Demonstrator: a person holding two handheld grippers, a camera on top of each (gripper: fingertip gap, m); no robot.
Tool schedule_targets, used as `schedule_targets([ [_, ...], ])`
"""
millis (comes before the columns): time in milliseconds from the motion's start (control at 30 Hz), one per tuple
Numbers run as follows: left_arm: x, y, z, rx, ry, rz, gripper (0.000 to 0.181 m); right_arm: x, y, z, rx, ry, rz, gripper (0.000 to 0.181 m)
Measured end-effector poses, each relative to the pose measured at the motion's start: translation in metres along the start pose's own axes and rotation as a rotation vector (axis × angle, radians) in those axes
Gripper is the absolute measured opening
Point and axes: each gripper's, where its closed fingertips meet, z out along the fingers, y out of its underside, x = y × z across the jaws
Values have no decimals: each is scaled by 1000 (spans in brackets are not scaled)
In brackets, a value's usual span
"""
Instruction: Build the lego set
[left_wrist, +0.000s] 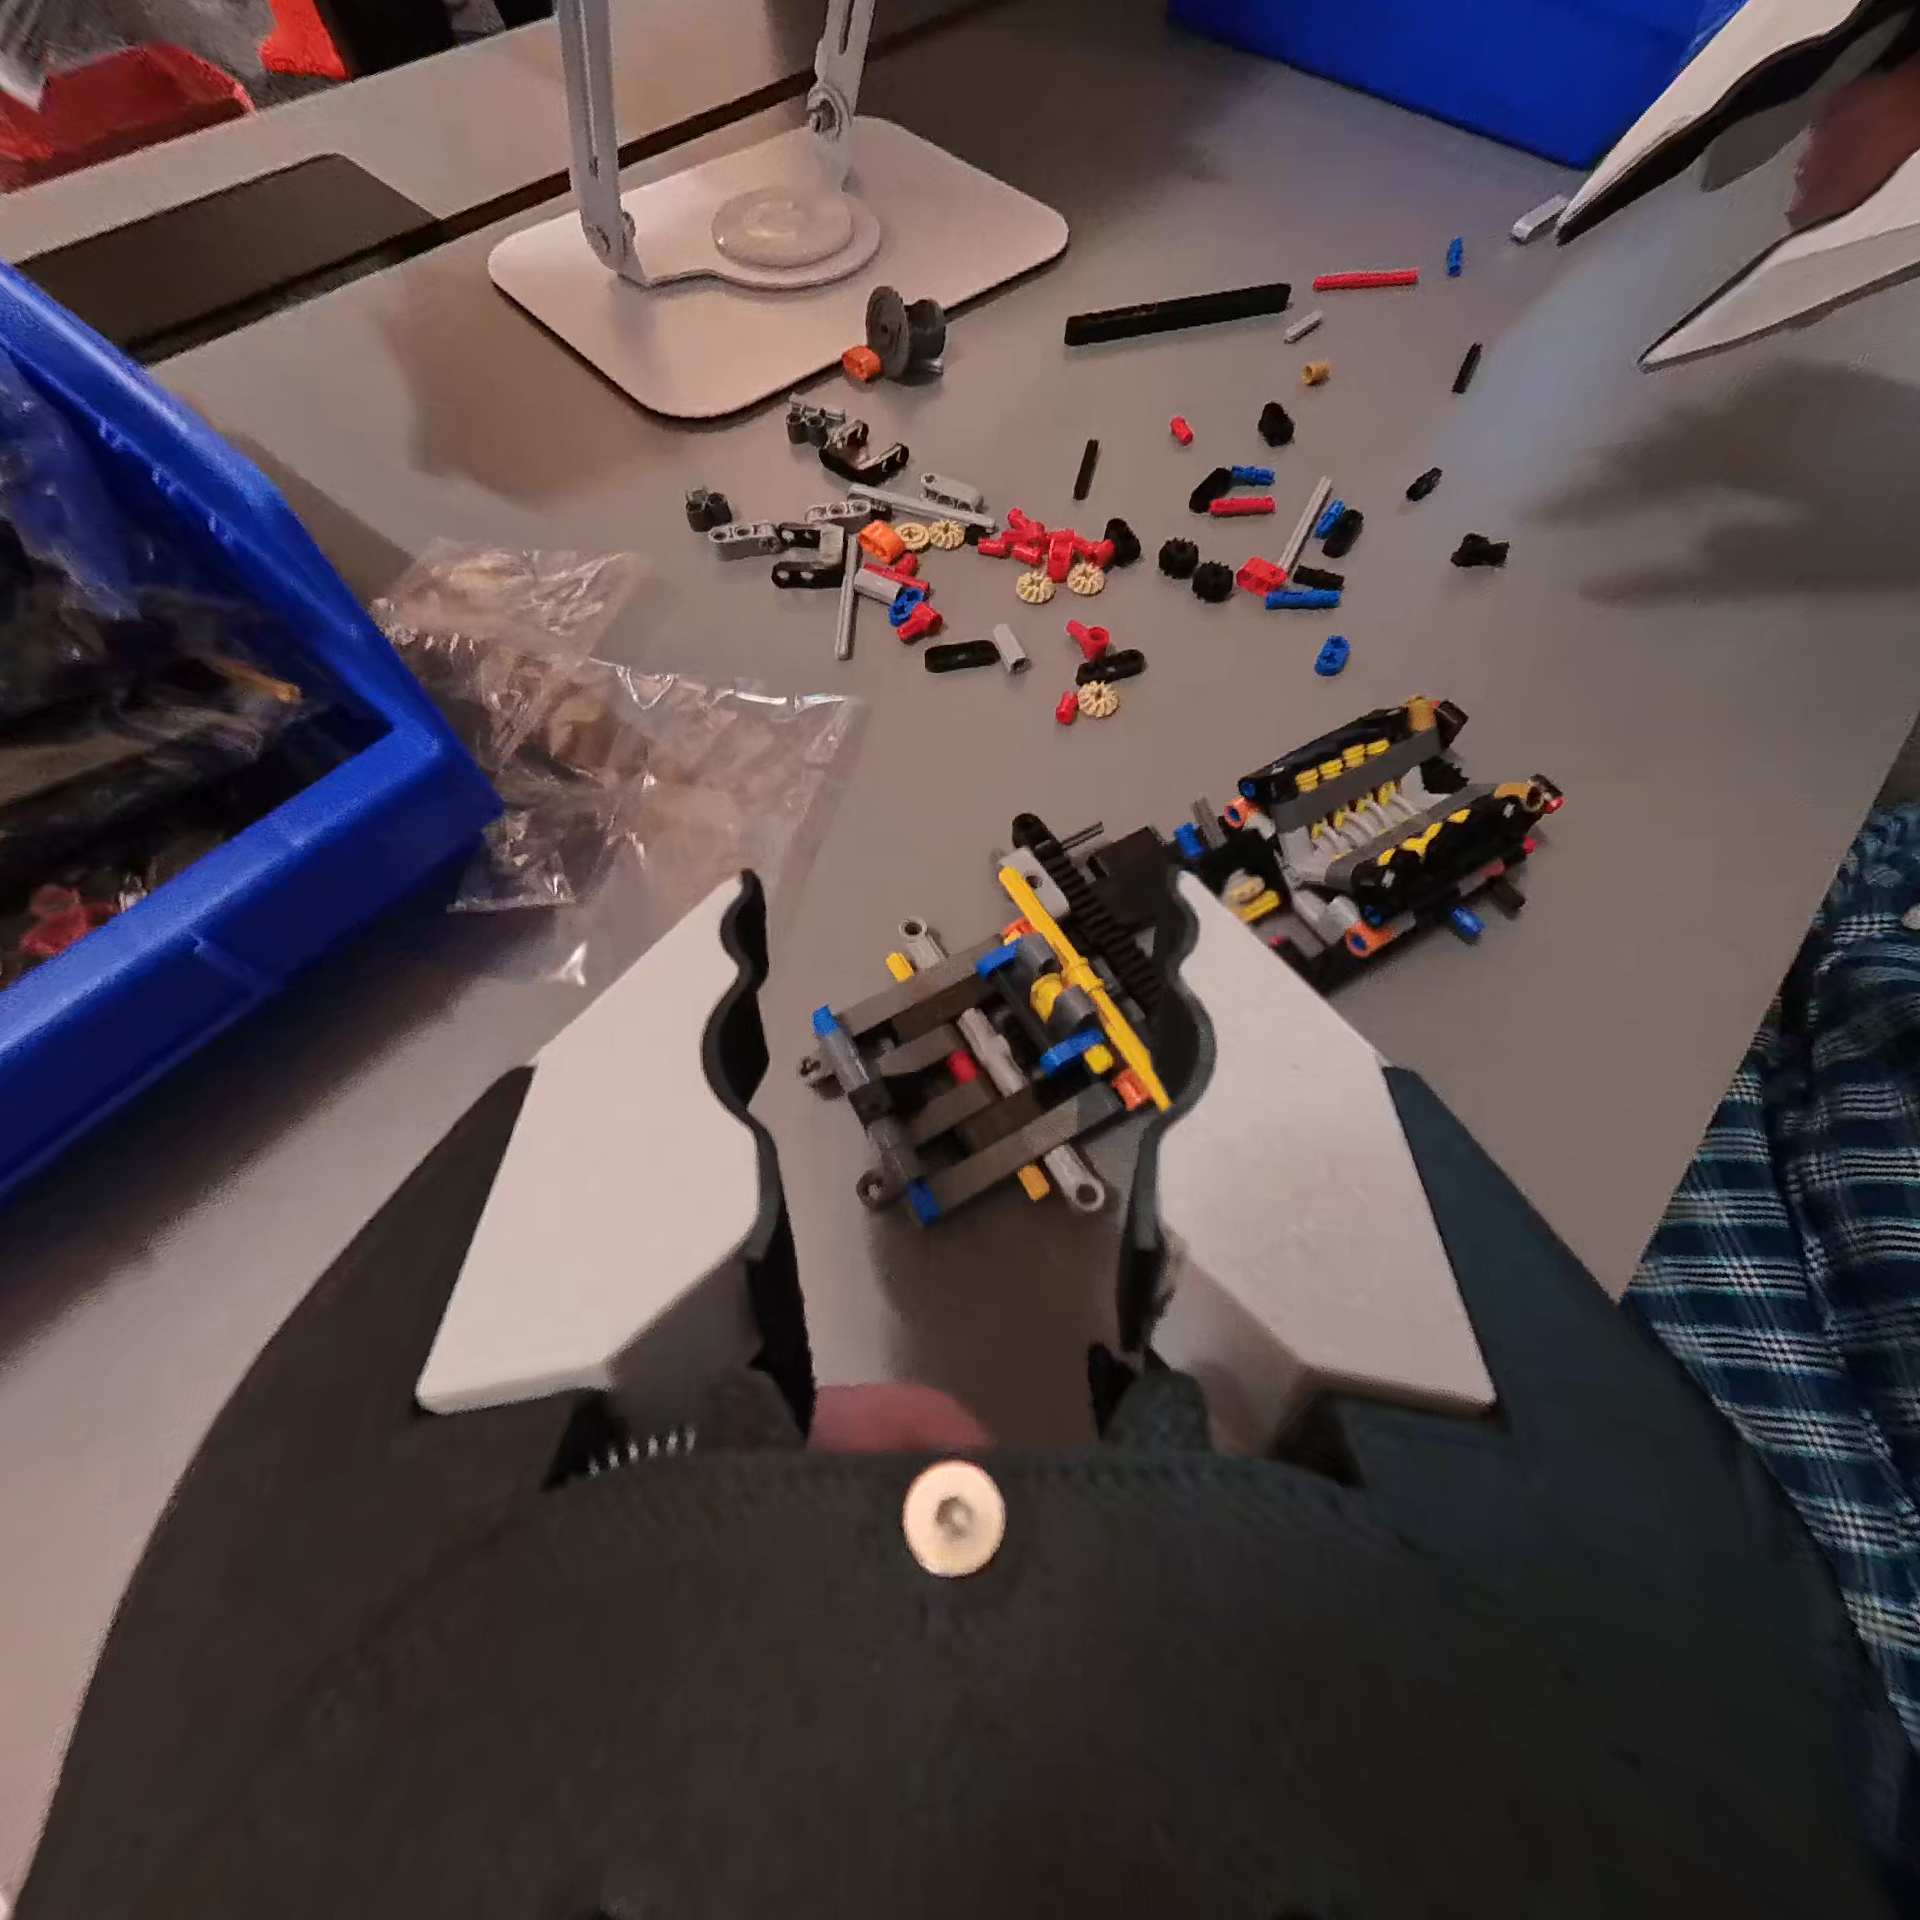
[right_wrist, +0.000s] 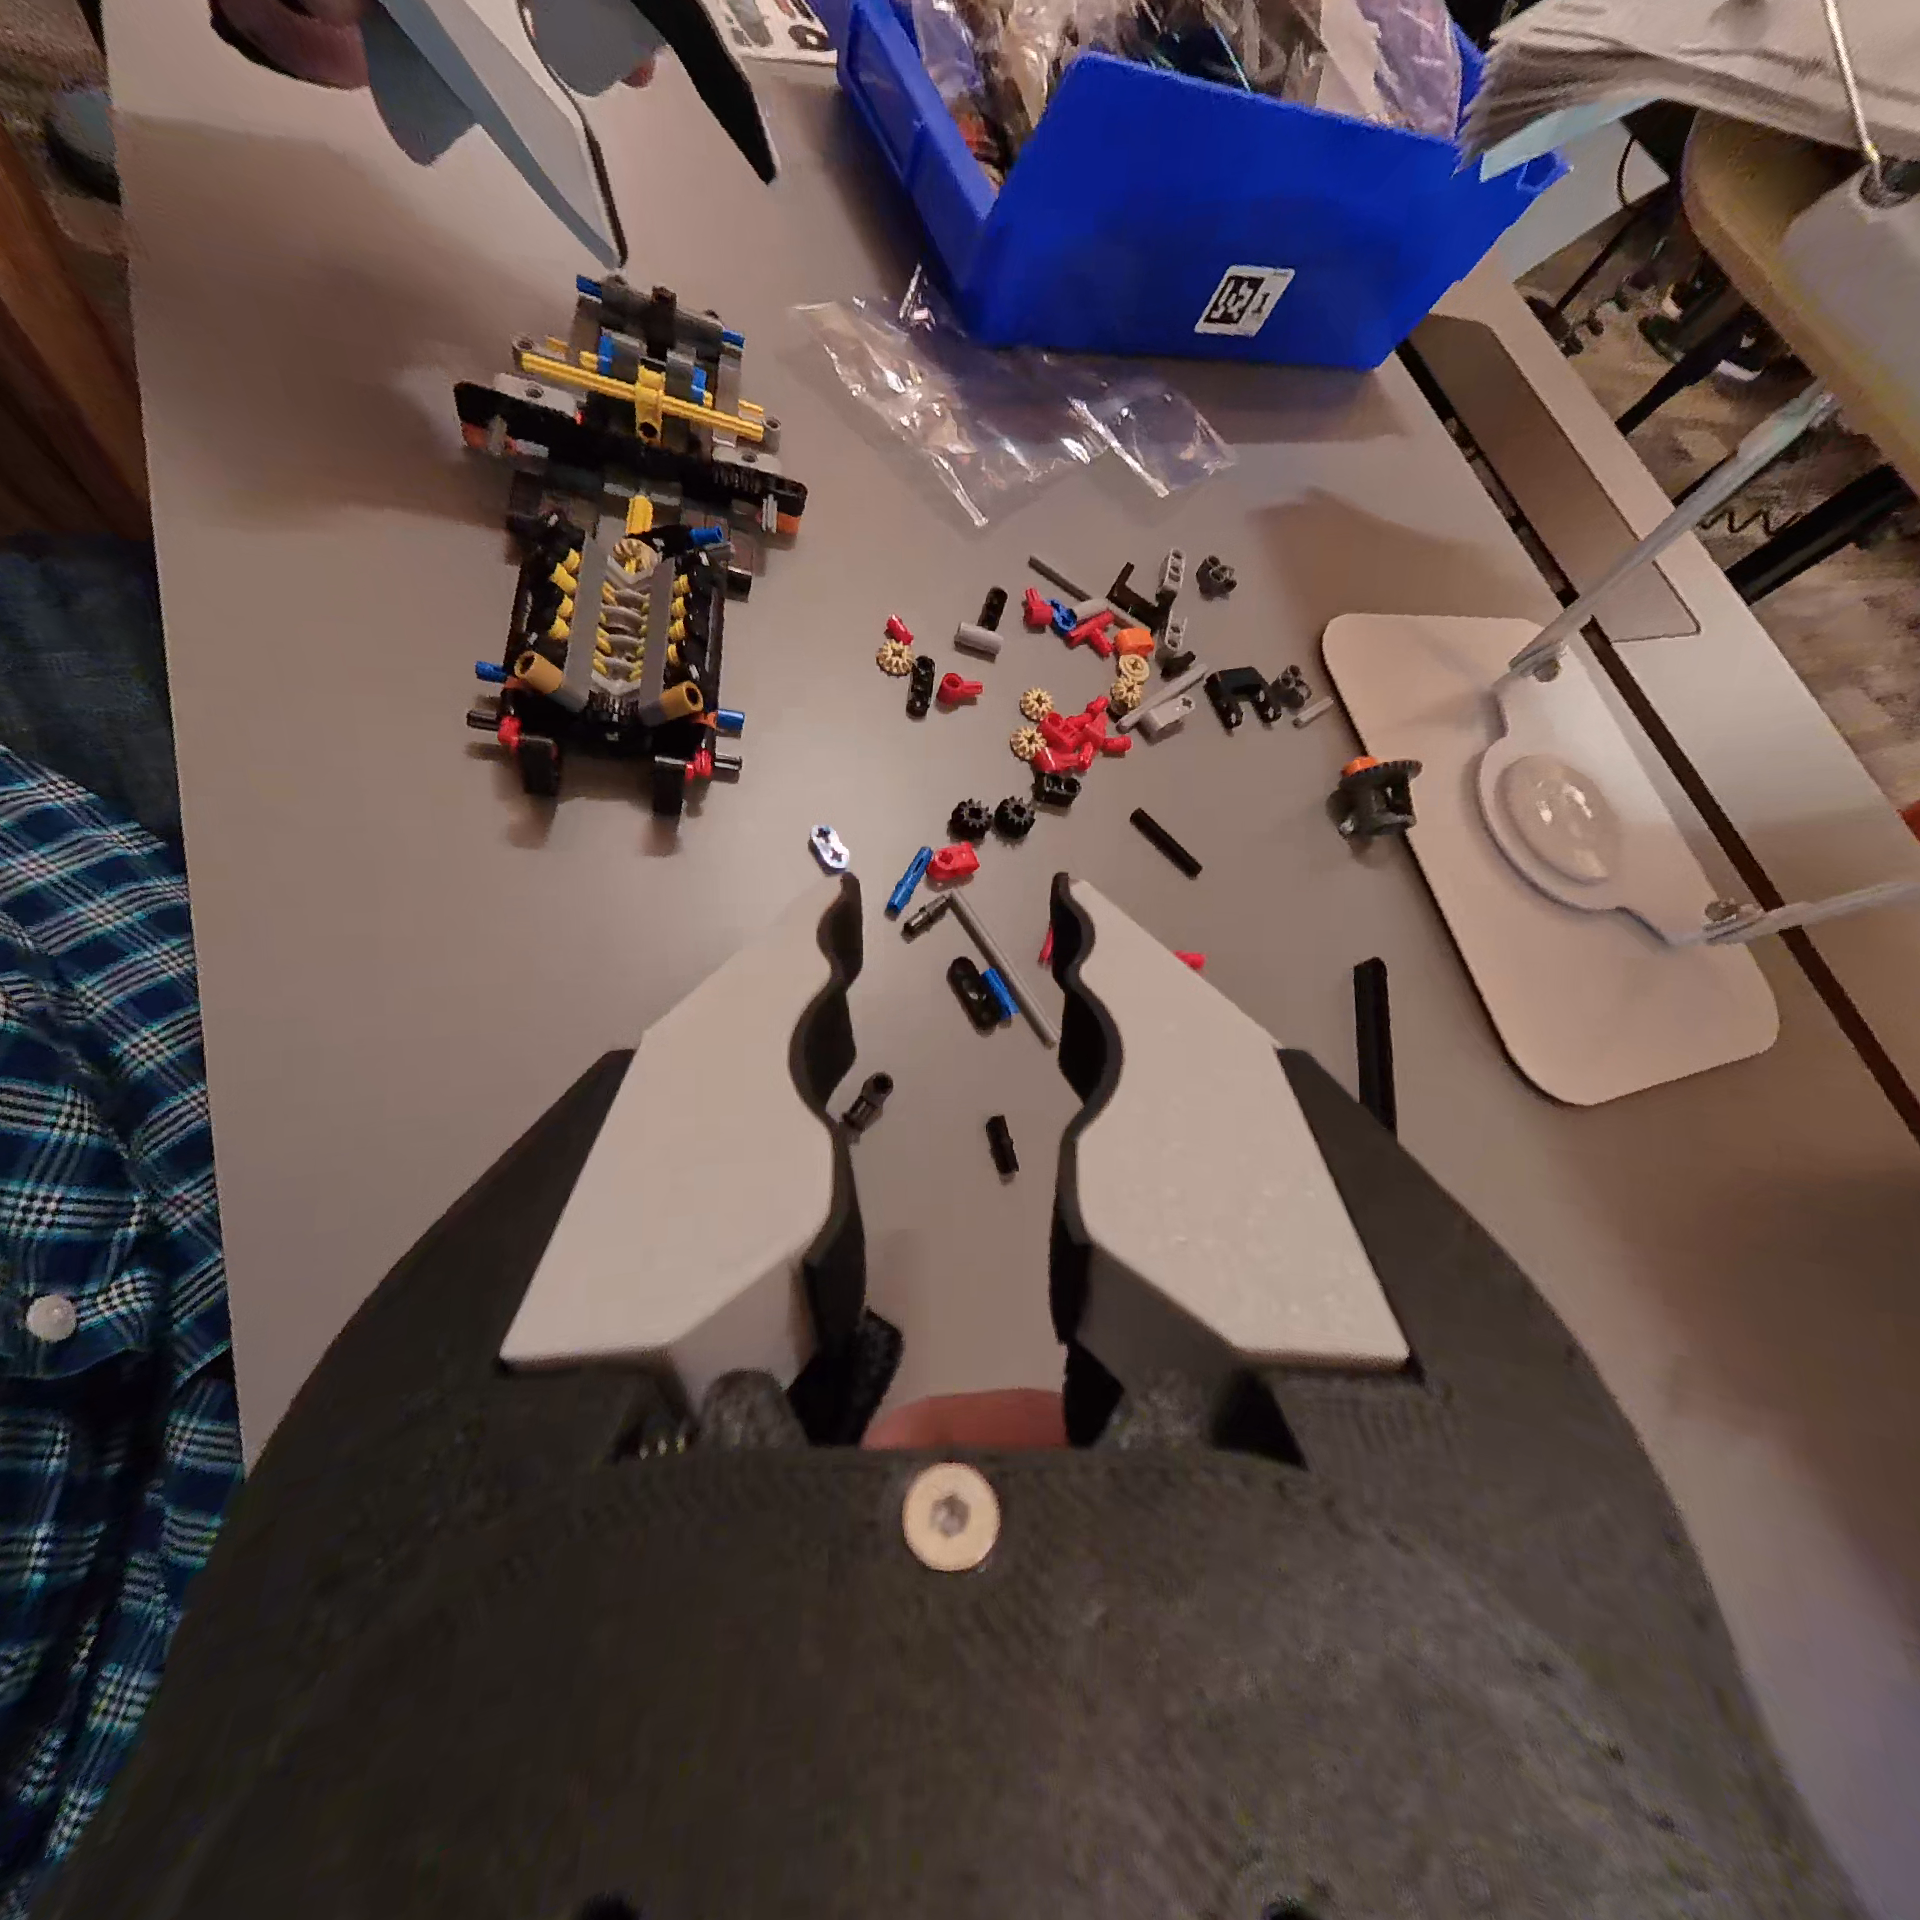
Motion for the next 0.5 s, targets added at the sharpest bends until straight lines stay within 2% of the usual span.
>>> schedule_targets([
  [300, 2, 24, -8, -39, -23, -15, 74, 15, 39, -7, -85, 39, 45, 24],
  [500, 5, 33, -6, -58, -18, -25, 74, 37, 42, 12, -118, 59, -5, 22],
])
